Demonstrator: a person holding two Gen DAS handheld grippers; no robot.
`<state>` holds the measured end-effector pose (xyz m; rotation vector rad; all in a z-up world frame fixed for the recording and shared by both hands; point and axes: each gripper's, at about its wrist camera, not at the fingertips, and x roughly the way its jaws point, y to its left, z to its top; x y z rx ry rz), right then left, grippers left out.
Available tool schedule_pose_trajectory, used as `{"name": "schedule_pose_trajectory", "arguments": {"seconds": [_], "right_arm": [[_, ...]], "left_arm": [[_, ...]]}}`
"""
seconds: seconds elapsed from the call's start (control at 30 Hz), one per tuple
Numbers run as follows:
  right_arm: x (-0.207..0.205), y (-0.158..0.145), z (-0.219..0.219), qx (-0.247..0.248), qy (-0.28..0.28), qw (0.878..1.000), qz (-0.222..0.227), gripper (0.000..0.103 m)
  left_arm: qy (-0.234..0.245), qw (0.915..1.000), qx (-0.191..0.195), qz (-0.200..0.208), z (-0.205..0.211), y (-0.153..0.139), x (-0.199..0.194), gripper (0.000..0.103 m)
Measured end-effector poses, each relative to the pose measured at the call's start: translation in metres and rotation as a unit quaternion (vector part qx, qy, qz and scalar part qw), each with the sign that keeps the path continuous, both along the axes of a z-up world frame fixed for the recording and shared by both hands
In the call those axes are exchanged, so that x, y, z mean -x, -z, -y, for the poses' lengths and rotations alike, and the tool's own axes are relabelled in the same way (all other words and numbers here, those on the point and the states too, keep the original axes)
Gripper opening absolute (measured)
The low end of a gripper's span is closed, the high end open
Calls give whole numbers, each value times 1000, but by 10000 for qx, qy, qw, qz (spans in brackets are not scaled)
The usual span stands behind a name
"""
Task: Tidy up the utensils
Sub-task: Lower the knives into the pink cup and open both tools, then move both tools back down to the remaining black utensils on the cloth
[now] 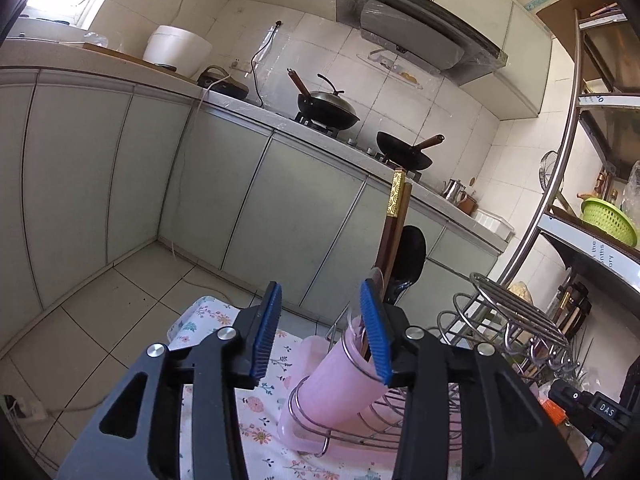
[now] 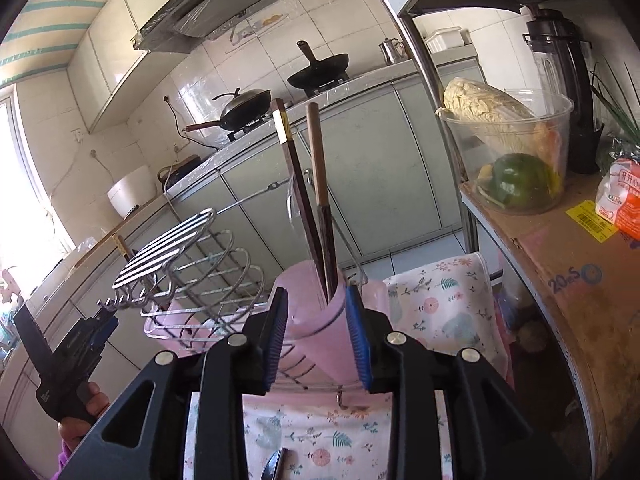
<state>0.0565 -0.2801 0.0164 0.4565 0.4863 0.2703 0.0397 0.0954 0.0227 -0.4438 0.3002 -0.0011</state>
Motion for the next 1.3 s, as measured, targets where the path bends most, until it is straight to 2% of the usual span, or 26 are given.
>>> {"name": "schedule_pose_trajectory", "arguments": {"seconds": [0.1,0.23,0.4,0.5,0.6,0.73,0.9,1.0,1.17,1.23,1.3], "right_arm": [[9,6,-2,-26,-88,9998,-153,29],[20,20,-9,-97,-286,9987,-422,29],[30,43,-19,-188,-513,9952,-815,29],[34,59,-27,-233,-700,9913,-1089,29],[36,73,-33,-358,-887,9859,-1373,29],[35,92,-40,-617,-1110,9764,-1749,29],[34,113,-48,-771,-1276,9654,-2141,29],[33,122,-54,-775,-1358,9605,-2301,29],[33,134,-63,-862,-1493,9537,-2463,29],[32,136,-64,-864,-1509,9527,-2491,29],[32,136,-65,-870,-1508,9525,-2500,29]], "left_arm": [[170,9997,25,-179,2,3,11,41],[498,9976,-139,-468,15,10,24,41],[1094,9887,-314,-979,40,30,33,41],[1482,9784,-409,-1385,58,48,35,41],[2005,9584,-373,-1994,76,71,32,41],[2360,9357,-130,-2618,89,98,30,40],[2617,9112,75,-3180,103,125,30,26],[2722,9020,90,-3350,111,136,32,22],[2780,8918,37,-3569,126,143,26,22],[2726,8889,-58,-3682,133,149,23,22],[2671,8908,-171,-3671,139,150,21,22]]}}
